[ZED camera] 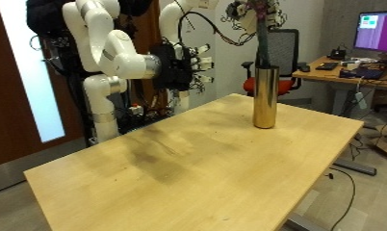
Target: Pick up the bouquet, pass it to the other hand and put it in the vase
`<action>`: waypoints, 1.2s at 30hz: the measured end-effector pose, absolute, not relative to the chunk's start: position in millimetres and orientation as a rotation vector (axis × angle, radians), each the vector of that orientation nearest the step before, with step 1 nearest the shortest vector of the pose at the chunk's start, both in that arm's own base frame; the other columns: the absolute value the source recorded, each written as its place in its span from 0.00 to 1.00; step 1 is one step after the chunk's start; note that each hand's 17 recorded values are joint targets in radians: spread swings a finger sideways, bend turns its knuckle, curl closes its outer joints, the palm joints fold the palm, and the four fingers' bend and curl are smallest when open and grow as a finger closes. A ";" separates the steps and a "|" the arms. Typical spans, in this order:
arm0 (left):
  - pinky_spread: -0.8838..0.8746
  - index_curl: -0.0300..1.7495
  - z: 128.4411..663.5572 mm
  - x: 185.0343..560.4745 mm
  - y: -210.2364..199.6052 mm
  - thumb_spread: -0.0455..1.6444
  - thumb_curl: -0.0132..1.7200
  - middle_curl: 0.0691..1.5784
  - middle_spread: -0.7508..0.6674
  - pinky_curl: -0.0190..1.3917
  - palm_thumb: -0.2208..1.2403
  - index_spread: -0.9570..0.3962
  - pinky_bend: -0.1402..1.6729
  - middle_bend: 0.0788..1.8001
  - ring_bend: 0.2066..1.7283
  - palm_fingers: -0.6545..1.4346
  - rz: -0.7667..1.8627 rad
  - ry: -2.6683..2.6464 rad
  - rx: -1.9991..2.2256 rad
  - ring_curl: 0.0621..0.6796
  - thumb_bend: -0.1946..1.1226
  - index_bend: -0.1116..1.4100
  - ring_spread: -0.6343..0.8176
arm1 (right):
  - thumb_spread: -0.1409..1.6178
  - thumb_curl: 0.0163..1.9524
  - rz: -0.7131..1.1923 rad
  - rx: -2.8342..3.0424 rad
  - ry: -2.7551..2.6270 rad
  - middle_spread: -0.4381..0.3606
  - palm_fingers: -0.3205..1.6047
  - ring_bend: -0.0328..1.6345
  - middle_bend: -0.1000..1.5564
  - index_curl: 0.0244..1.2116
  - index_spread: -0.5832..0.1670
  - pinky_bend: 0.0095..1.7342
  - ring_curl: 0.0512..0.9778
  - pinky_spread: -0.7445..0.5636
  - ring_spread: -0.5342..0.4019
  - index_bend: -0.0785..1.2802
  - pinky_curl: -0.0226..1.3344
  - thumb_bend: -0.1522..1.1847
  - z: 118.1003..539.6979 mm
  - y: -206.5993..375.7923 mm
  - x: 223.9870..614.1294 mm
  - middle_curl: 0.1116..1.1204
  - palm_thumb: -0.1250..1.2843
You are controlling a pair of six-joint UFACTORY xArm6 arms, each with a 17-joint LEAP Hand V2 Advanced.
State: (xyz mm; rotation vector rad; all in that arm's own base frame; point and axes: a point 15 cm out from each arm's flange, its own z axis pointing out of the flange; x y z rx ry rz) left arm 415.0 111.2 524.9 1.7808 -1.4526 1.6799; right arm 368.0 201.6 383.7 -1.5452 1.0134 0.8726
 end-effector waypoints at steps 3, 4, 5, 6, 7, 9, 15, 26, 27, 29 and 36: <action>0.80 0.41 525.7 414.2 121.0 0.51 0.25 0.32 0.87 0.26 0.39 0.79 0.33 0.03 0.28 0.17 1.703 -1.444 1.807 0.33 0.11 0.09 0.78 | 0.62 0.24 0.872 -1.545 1.016 0.59 0.18 0.17 0.17 0.22 0.18 0.17 0.24 0.82 0.74 0.18 0.26 0.09 383.0 200.7 368.1 0.16 0.63; 0.82 0.37 526.1 414.2 123.8 0.50 0.24 0.30 0.89 0.25 0.37 0.81 0.32 0.03 0.27 0.17 1.713 -1.442 1.814 0.31 0.11 0.09 0.80 | 0.62 0.24 0.874 -1.544 1.015 0.59 0.18 0.17 0.17 0.22 0.18 0.17 0.24 0.82 0.74 0.18 0.26 0.09 383.0 201.4 367.8 0.16 0.63; 0.83 0.35 526.7 413.3 125.8 0.50 0.24 0.28 0.91 0.25 0.37 0.82 0.32 0.03 0.26 0.17 1.718 -1.444 1.821 0.30 0.11 0.10 0.80 | 0.62 0.24 0.876 -1.544 1.017 0.59 0.18 0.17 0.17 0.22 0.18 0.17 0.24 0.82 0.74 0.18 0.26 0.09 382.1 201.3 367.7 0.16 0.63; 0.83 0.33 527.8 411.8 127.2 0.50 0.23 0.27 0.92 0.24 0.36 0.83 0.31 0.03 0.25 0.17 1.721 -1.447 1.825 0.29 0.11 0.10 0.81 | 0.62 0.24 0.877 -1.544 1.018 0.59 0.18 0.17 0.17 0.22 0.18 0.17 0.24 0.82 0.74 0.18 0.26 0.09 381.5 201.3 367.6 0.16 0.63; 0.84 0.29 528.9 410.0 129.3 0.49 0.23 0.24 0.93 0.24 0.35 0.84 0.30 0.03 0.24 0.18 1.724 -1.448 1.832 0.28 0.11 0.11 0.83 | 0.62 0.24 0.876 -1.545 1.017 0.59 0.18 0.17 0.17 0.22 0.17 0.18 0.24 0.82 0.74 0.18 0.26 0.09 382.0 201.4 367.8 0.16 0.63; 0.85 0.23 530.4 406.3 136.4 0.48 0.22 0.19 0.94 0.23 0.33 0.84 0.28 0.03 0.21 0.19 1.731 -1.442 1.854 0.25 0.11 0.12 0.85 | 0.62 0.24 0.876 -1.544 1.018 0.59 0.18 0.17 0.17 0.22 0.17 0.18 0.24 0.82 0.74 0.18 0.26 0.09 381.7 200.9 367.9 0.16 0.63; 0.85 0.15 527.6 401.0 162.7 0.46 0.21 0.12 0.94 0.21 0.32 0.83 0.25 0.04 0.17 0.23 1.658 -1.408 1.930 0.22 0.12 0.15 0.86 | 0.62 0.24 0.878 -1.548 1.011 0.59 0.18 0.18 0.17 0.22 0.17 0.18 0.24 0.82 0.74 0.19 0.26 0.09 383.0 203.6 367.0 0.16 0.63; 0.85 0.09 504.2 399.1 165.5 0.46 0.20 0.06 0.94 0.22 0.31 0.83 0.23 0.04 0.14 0.24 1.500 -1.414 1.949 0.21 0.12 0.15 0.89 | 0.62 0.24 0.887 -1.559 1.005 0.58 0.19 0.17 0.17 0.23 0.17 0.17 0.24 0.81 0.73 0.19 0.26 0.09 381.7 206.5 363.2 0.16 0.64; 0.85 0.09 504.4 400.3 163.7 0.46 0.20 0.06 0.94 0.22 0.31 0.83 0.23 0.04 0.14 0.24 1.498 -1.415 1.945 0.21 0.12 0.15 0.89 | 0.62 0.24 0.891 -1.559 1.003 0.58 0.19 0.17 0.17 0.23 0.17 0.17 0.24 0.81 0.73 0.19 0.26 0.09 382.2 206.9 362.5 0.16 0.64; 0.85 0.09 505.6 404.9 158.9 0.46 0.20 0.06 0.94 0.22 0.31 0.83 0.22 0.04 0.13 0.24 1.490 -1.420 1.940 0.22 0.12 0.15 0.89 | 0.62 0.24 0.894 -1.561 0.999 0.58 0.19 0.17 0.17 0.23 0.17 0.17 0.24 0.81 0.73 0.19 0.26 0.09 383.2 208.0 361.9 0.16 0.64; 0.85 0.08 514.2 439.2 138.9 0.46 0.20 0.05 0.94 0.23 0.31 0.83 0.22 0.05 0.12 0.24 1.443 -1.463 1.931 0.22 0.12 0.15 0.89 | 0.62 0.24 0.901 -1.558 1.007 0.58 0.19 0.17 0.16 0.24 0.16 0.16 0.24 0.81 0.73 0.19 0.26 0.09 379.5 206.9 361.6 0.15 0.65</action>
